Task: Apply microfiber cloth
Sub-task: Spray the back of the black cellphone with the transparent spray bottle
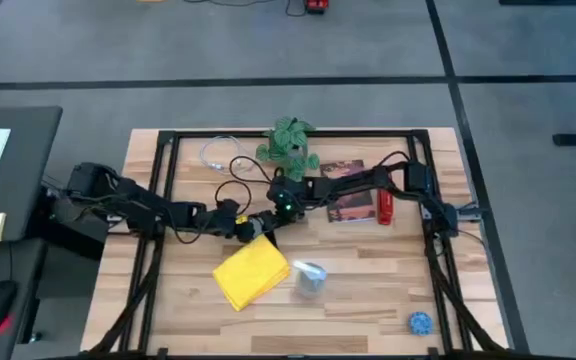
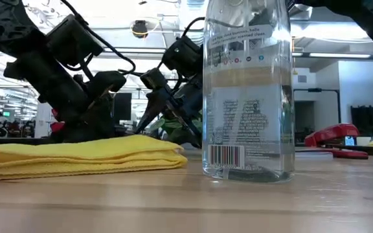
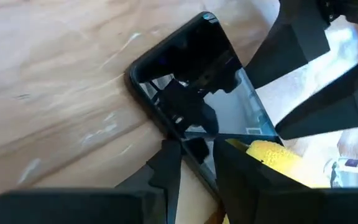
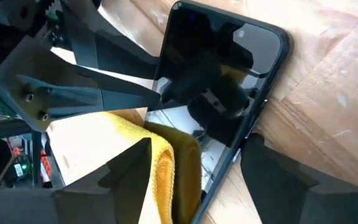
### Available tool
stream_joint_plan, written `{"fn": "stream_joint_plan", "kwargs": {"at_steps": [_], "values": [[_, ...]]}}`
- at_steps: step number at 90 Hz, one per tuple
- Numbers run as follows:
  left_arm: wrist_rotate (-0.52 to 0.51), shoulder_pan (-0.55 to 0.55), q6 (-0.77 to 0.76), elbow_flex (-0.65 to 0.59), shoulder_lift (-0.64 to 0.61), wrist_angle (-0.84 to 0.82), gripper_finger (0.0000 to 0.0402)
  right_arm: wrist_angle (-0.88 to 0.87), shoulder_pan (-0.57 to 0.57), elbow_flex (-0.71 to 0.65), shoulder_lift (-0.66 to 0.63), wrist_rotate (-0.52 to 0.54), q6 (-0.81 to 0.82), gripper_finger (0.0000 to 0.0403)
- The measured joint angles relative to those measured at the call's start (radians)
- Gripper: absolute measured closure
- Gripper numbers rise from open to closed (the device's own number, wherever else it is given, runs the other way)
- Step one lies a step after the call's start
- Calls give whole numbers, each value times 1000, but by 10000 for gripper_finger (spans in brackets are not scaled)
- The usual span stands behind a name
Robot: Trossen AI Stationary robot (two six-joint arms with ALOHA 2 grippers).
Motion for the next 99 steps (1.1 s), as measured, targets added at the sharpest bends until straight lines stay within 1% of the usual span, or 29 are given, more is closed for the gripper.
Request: {"fn": "stream_joint_plan", "kwargs": {"at_steps": [14,18,26,35,44,72,78,90,99], "values": [[15,1,17,-1,-50,-51,327,-11,0,0,0,7,59,208],[28,1,-26,0,-71,-82,327,-23,1,0,-1,22,61,211],[52,0,-178,0,-109,-198,327,-43,2,2,-3,38,62,211],[52,-8,-176,1,-121,-226,327,-45,2,2,-3,42,86,207],[52,-10,-172,1,-104,-202,327,-40,2,3,5,45,112,200],[45,-4,-141,6,54,-45,327,8,-1,0,7,57,129,174],[53,3,-138,6,69,-40,327,11,-5,-1,7,49,124,173],[55,6,-99,6,71,-47,327,30,-7,-2,8,9,60,177],[53,6,-89,6,71,-50,327,44,-17,-3,4,-14,57,178]]}}
